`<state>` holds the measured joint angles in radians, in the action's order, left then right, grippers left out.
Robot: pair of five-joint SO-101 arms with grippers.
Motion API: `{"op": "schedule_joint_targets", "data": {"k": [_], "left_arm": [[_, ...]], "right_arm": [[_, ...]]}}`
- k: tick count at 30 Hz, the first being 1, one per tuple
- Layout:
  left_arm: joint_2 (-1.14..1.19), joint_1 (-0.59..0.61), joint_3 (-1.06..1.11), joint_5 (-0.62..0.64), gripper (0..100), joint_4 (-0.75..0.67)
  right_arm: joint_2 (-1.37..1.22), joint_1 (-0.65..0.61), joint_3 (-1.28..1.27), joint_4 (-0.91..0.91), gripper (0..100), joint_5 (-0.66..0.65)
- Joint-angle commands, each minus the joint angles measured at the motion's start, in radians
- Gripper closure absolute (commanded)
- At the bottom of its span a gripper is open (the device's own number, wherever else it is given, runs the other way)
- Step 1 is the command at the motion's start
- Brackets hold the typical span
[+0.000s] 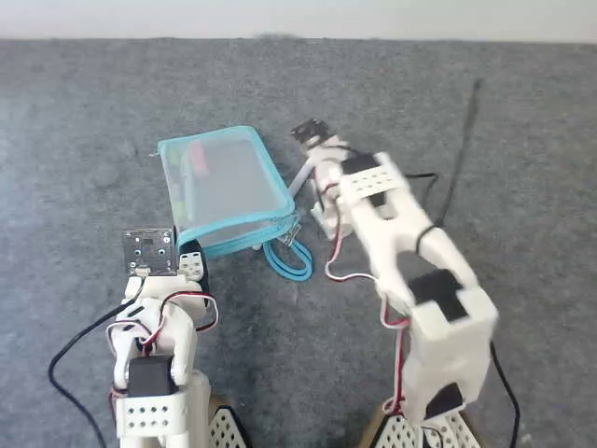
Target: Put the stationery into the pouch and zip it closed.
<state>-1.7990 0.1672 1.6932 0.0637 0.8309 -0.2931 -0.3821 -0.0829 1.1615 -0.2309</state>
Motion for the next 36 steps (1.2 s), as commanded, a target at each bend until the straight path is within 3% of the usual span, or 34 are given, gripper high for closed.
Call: {"op": "schedule_joint_targets", "data": {"k": [1, 6, 13, 22, 36], "left_arm": [[-0.017, -0.003, -0.010, -0.005, 99, 0.006], [-0.017, -0.003, -0.010, -0.005, 99, 0.006], [-0.017, -0.003, -0.010, -0.005, 99, 0.006], [-0.017, -0.003, -0.010, -0.005, 99, 0.006], [-0.017, -0.003, -0.010, -0.005, 99, 0.006]], "right_arm": [[0.252, 0.045, 0.061, 0.148, 99.1, -0.008], [0.532, -0.005, 0.061, 0.338, 99.1, -0.017], [0.766, -0.217, 0.052, 0.504, 99.1, -0.018], [0.805, -0.389, -0.169, 0.363, 99.1, -0.064], [0.800, -0.407, -0.370, 0.202, 99.1, -0.057]]}}
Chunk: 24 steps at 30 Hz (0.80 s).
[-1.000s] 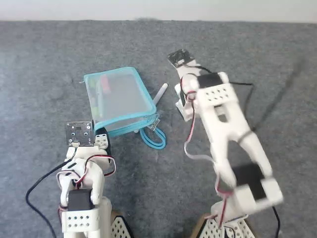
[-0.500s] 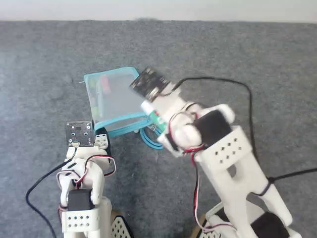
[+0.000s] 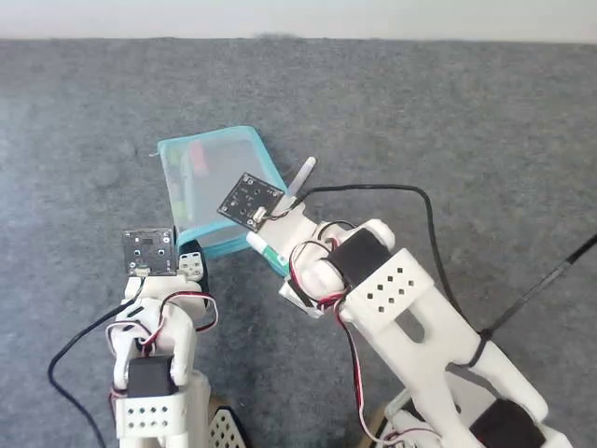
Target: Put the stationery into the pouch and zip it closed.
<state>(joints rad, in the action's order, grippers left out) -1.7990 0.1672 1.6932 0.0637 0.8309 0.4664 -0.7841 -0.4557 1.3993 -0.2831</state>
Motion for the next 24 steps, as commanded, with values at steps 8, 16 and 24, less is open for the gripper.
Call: {"op": "schedule_joint_targets", "data": {"k": [8, 16, 24], "left_arm": [[-0.017, -0.005, -0.010, -0.005, 99, 0.005], [-0.017, -0.003, -0.010, -0.005, 99, 0.005], [-0.017, -0.005, -0.010, -0.005, 99, 0.005]], "right_arm": [[0.039, -0.004, -0.003, -0.039, 99.1, -0.005], [0.027, -0.005, 0.014, -0.051, 99.1, -0.006], [-0.157, -0.005, 0.157, -0.028, 99.1, 0.018]]}}
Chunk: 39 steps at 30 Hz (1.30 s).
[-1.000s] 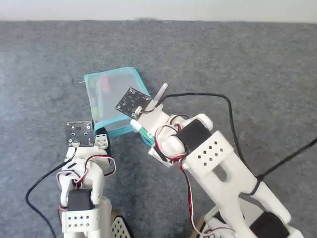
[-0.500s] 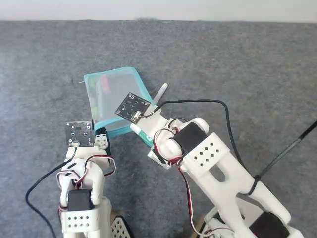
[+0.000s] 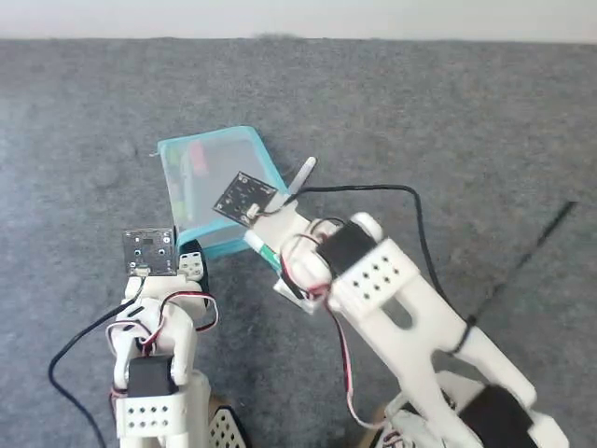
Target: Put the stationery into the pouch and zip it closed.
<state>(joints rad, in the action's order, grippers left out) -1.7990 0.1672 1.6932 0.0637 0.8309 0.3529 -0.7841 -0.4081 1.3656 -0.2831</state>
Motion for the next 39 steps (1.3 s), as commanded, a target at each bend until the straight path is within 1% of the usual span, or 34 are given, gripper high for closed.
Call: {"op": "schedule_joint_targets", "data": {"k": [1, 8, 15, 20, 22, 26, 28, 33, 37, 39], "left_arm": [[-0.017, -0.005, -0.010, -0.005, 99, 0.005], [-0.017, -0.005, -0.010, -0.005, 99, 0.005], [-0.017, -0.009, -0.010, -0.005, 99, 0.006], [-0.017, -0.009, -0.010, -0.005, 99, 0.006], [-0.017, -0.009, -0.010, -0.005, 99, 0.006], [-0.017, -0.009, -0.010, -0.005, 99, 0.006], [-0.017, -0.008, -0.010, -0.005, 99, 0.006], [-0.017, -0.006, -0.010, -0.005, 99, 0.006], [-0.017, -0.005, -0.010, -0.005, 99, 0.006], [-0.017, -0.005, -0.010, -0.005, 99, 0.006]], "right_arm": [[-0.074, -0.007, 0.141, 0.019, 99.1, 0.026], [-0.249, -0.007, 0.365, 0.062, 99.1, 0.060], [-0.433, -0.007, 0.574, 0.061, 99.0, 0.141], [-0.515, -0.007, 0.672, 0.058, 98.7, 0.149], [-0.529, -0.007, 0.692, 0.050, 94.7, 0.147], [-0.529, -0.015, 0.706, 0.050, 77.6, 0.146], [-0.529, -0.021, 0.706, 0.050, 73.1, 0.141], [-0.503, -0.035, 0.723, 0.054, 72.8, 0.140], [-0.398, -0.028, 0.724, 0.061, 72.7, 0.140], [-0.328, -0.018, 0.720, 0.079, 72.7, 0.118]]}}
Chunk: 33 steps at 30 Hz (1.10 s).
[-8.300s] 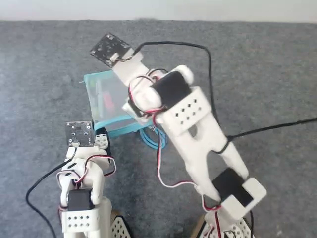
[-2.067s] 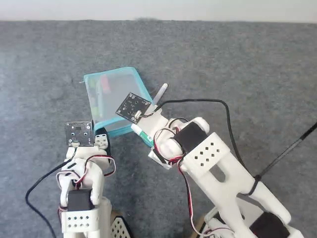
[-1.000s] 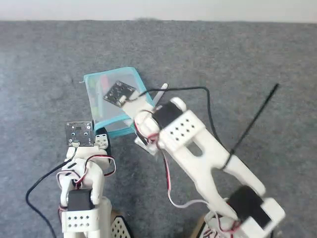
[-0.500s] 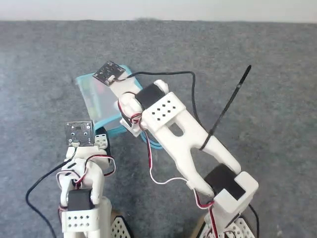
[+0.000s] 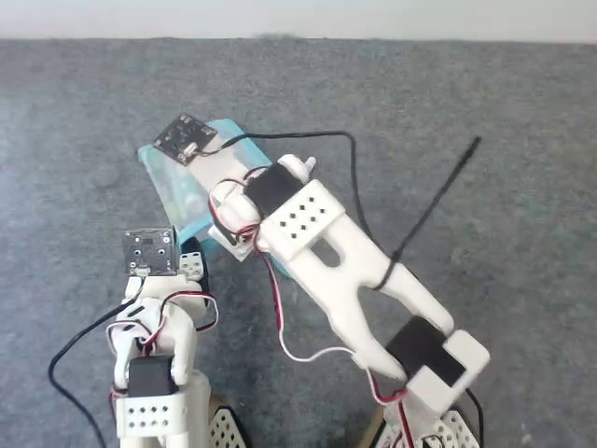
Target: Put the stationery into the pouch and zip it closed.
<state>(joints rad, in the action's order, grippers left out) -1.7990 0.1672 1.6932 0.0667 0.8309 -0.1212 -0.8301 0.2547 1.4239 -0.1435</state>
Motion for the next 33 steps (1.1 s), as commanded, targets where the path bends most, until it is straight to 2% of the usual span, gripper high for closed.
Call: {"op": "schedule_joint_targets", "data": {"k": [1, 8, 10, 15, 21, 26, 31, 33], "left_arm": [[-0.017, -0.005, -0.010, -0.008, 99, 0.006], [-0.017, -0.005, -0.010, -0.008, 99, 0.006], [-0.017, -0.003, -0.010, -0.008, 99, 0.006], [-0.017, -0.003, -0.010, -0.008, 99, 0.006], [-0.015, -0.003, -0.010, -0.008, 99, 0.006], [-0.015, -0.008, -0.010, -0.008, 99, 0.006], [-0.015, -0.009, -0.010, -0.008, 99, 0.006], [-0.015, -0.009, -0.010, -0.008, 99, 0.006]], "right_arm": [[0.182, 0.038, 0.057, 0.036, 72.7, -0.034], [0.291, 0.150, 0.005, 0.082, 72.7, -0.046], [0.282, 0.191, -0.058, 0.024, 72.7, -0.023], [0.202, 0.298, -0.209, -0.194, 72.8, 0.137], [-0.041, 0.289, -0.209, -0.357, 72.8, 0.350], [-0.242, 0.283, -0.087, -0.404, 72.8, 0.407], [-0.404, 0.282, 0.034, -0.400, 72.7, 0.529], [-0.450, 0.274, 0.061, -0.409, 72.6, 0.514]]}}
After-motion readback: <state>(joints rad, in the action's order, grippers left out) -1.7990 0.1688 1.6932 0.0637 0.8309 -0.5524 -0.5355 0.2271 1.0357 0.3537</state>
